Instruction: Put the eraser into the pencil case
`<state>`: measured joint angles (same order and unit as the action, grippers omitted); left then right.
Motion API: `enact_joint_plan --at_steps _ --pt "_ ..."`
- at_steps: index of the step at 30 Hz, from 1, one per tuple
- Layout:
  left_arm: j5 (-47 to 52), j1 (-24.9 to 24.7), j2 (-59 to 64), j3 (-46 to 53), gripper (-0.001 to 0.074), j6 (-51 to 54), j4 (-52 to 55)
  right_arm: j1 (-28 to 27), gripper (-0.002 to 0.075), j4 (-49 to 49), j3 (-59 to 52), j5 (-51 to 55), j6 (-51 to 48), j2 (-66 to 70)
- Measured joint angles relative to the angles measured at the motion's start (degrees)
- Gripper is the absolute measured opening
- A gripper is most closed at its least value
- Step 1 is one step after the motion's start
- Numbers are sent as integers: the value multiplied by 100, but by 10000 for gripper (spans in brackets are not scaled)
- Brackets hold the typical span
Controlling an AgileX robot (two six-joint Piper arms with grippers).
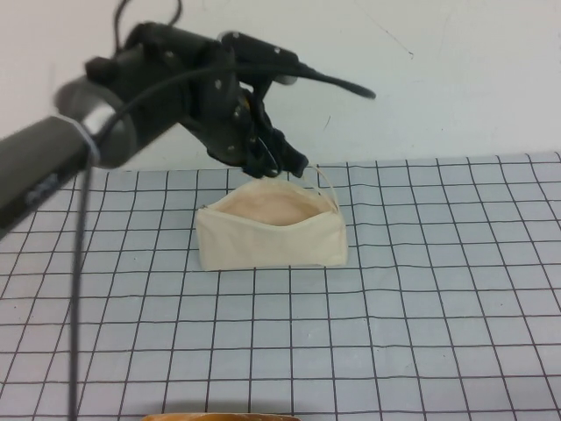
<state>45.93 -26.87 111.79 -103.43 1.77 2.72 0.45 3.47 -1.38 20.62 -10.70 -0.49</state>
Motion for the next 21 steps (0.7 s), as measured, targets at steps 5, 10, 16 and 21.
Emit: enact_joint_plan --at_steps 5,10,16,21 --pt "-176 0 -969 687 29 477 -591 0 -2 0 0 0 0 0" --pt "-662 0 -2266 2036 3 912 -1400 0 -2 0 0 0 0 0" --pt "-1185 0 -3739 3640 0 1009 -1654 0 -3 0 0 0 0 0" --pt "-1055 0 -4744 4510 0 1009 -1812 0 -3 0 0 0 0 0"
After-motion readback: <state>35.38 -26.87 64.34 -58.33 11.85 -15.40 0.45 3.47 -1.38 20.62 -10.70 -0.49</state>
